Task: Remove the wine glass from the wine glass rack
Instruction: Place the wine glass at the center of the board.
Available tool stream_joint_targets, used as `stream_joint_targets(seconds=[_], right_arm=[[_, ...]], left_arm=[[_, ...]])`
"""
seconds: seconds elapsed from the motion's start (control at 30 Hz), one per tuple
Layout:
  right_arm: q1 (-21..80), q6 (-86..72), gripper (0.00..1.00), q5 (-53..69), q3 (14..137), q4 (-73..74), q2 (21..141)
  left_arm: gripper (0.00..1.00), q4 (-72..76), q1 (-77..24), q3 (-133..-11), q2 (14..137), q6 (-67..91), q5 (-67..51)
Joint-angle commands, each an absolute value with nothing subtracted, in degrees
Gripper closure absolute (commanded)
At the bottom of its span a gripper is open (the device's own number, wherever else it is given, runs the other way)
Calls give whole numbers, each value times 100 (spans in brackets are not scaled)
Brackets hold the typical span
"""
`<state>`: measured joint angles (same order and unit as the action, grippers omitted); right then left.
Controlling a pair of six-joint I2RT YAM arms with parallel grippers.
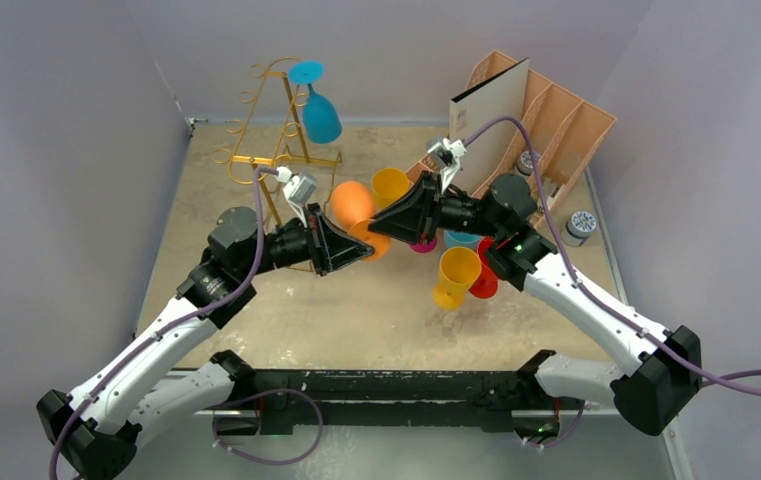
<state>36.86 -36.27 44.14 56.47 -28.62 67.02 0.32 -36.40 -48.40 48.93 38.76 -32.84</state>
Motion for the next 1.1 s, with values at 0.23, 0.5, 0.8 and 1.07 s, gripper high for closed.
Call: stream_joint_targets(seconds=[0.23, 0.5, 0.8, 1.07], right_arm=[[3665, -3361, 46, 3811, 6519, -1055, 6220], [3665, -2569, 29, 2512, 7166, 745, 5817], [3630, -2320, 23, 2203, 8066, 2695, 6378], [3487, -2496, 23, 3982, 8456, 2494, 6971]], left_arm=[[100, -163, -3640, -4698, 4574, 2510, -3935], [100, 1408, -3641, -3658, 4138, 1852, -4687], [100, 444, -3639, -3492, 3330, -177, -4683], [100, -2135, -3643, -4154, 3592, -2162, -4712]])
